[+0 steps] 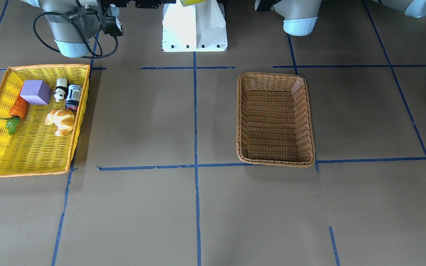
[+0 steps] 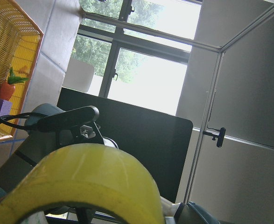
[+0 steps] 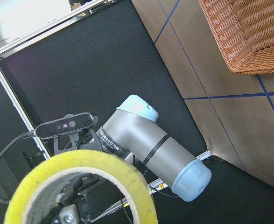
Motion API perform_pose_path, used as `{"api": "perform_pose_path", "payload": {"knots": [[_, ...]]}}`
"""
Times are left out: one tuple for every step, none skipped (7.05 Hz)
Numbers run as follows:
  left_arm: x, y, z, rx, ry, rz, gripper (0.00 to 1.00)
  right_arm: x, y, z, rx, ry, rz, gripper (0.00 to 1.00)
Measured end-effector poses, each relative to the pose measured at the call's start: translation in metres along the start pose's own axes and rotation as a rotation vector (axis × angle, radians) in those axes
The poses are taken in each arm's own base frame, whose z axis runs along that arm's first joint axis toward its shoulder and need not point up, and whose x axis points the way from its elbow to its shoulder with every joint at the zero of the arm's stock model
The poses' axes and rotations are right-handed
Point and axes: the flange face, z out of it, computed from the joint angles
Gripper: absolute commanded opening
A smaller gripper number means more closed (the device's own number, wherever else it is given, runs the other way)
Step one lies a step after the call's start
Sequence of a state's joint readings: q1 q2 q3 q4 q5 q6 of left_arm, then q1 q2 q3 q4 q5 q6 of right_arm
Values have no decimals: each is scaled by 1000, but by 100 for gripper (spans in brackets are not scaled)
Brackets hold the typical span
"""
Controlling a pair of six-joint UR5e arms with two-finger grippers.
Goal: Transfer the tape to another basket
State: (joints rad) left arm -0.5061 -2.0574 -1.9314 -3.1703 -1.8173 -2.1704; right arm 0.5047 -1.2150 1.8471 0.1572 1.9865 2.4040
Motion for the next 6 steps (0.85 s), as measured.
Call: {"api": "perform_pose_path", "payload": {"knots": [[-3,-1,-9,-5,9,5,0,-1,-2,-3,6,0,-5,100],[-5,-2,-21,-7,19,14,0,-3,-6,-12,25,2,-13,100],[-7,-8,-31,5,15,23,0,-6,-14,-26,58,7,-23,100],[-13,-23,-42,45,-16,33,0,-6,-25,-49,113,26,-46,100],[-23,-46,-55,98,-76,52,0,3,-37,-78,182,68,-101,100],[-38,-69,-67,151,-168,77,0,17,-50,-108,267,144,-182,100]]}}
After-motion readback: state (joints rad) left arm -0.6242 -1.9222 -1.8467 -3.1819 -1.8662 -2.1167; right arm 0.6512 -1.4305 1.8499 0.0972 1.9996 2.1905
